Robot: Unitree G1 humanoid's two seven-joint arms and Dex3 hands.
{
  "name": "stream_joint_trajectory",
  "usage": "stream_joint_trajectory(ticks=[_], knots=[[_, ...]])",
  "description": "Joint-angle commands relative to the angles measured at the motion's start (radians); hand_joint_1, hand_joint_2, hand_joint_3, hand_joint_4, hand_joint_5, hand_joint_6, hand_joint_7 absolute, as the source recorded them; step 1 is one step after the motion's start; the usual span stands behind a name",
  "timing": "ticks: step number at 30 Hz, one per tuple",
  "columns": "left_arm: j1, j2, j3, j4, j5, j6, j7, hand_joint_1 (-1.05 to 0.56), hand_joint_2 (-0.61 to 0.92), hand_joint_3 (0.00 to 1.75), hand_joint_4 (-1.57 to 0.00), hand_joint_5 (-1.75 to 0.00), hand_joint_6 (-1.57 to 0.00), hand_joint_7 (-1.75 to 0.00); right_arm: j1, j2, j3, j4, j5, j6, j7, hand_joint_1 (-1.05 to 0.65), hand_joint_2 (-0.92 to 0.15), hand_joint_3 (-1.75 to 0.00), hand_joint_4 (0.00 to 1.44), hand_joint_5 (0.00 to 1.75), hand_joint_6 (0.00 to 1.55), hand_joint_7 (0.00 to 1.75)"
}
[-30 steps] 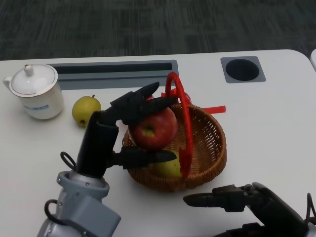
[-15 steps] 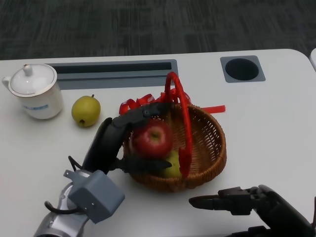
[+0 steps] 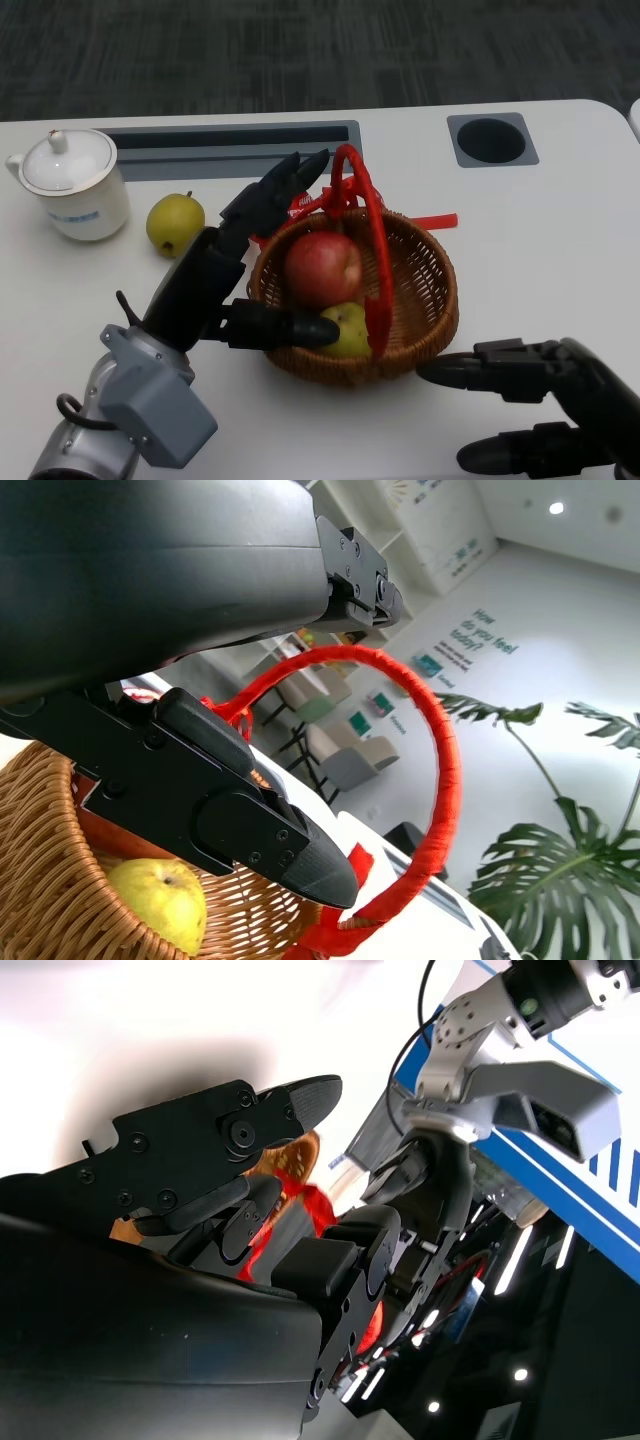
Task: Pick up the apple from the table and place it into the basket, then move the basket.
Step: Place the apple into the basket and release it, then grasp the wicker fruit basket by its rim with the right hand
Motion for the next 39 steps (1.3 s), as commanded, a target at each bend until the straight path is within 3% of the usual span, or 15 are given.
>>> stream_joint_trajectory(ticks=[1, 7, 13, 23, 26, 30, 35, 39], knots=[[0.052, 0.023, 0.027, -0.058, -0.002, -0.034, 0.014, -0.71, 0.79, 0.00, -0.14, -0.04, -0.21, -0.02, -0.034, -0.070, -0.014, -0.029, 0.015, -0.046, 0.001, -0.42, -0.89, 0.00, 0.86, 0.00, 0.74, 0.00], [0.165, 0.024, 0.057, -0.172, -0.035, -0.036, 0.005, -0.60, 0.81, 0.01, -0.30, -0.07, -0.33, -0.04, -0.111, -0.161, -0.025, -0.031, -0.015, -0.076, 0.008, -0.44, -0.86, 0.00, 0.82, 0.00, 0.72, 0.00], [0.296, 0.063, 0.064, -0.316, -0.106, 0.013, -0.050, -0.57, 0.81, 0.00, -0.44, -0.07, -0.44, -0.04, -0.229, -0.194, -0.022, 0.022, -0.075, -0.067, 0.013, -0.49, -0.88, 0.00, 0.75, 0.00, 0.70, 0.00], [0.410, 0.220, 0.085, -0.423, -0.282, 0.062, -0.240, -0.64, 0.81, 0.00, -0.58, -0.06, -0.55, -0.04, -0.472, -0.210, -0.027, 0.265, -0.421, -0.117, -0.078, -0.64, -0.90, -0.01, 0.55, 0.00, 0.53, 0.00], [0.422, 0.261, 0.091, -0.429, -0.373, 0.069, -0.318, -0.59, 0.77, 0.00, -0.71, -0.07, -0.65, -0.05, -0.548, -0.213, -0.011, 0.321, -0.581, -0.117, -0.180, -0.67, -0.92, -0.01, 0.51, 0.00, 0.50, 0.00], [0.431, 0.284, 0.108, -0.431, -0.437, 0.070, -0.388, -0.57, 0.76, 0.00, -0.81, -0.06, -0.74, -0.04, -0.627, -0.241, 0.059, 0.342, -0.833, -0.058, -0.407, -0.70, -0.92, -0.05, 0.46, 0.00, 0.47, 0.00], [0.439, 0.286, 0.134, -0.429, -0.454, 0.063, -0.430, -0.56, 0.76, 0.00, -0.84, -0.04, -0.76, -0.03, -0.738, -0.279, 0.258, 0.357, -1.143, 0.071, -0.788, -0.72, -0.92, -0.08, 0.43, 0.00, 0.45, 0.00], [0.442, 0.274, 0.143, -0.429, -0.443, 0.060, -0.436, -0.55, 0.76, 0.00, -0.86, -0.03, -0.77, -0.02, -0.826, -0.276, 0.417, 0.404, -1.276, 0.147, -1.000, -0.71, -0.92, -0.07, 0.44, 0.01, 0.45, 0.00]])
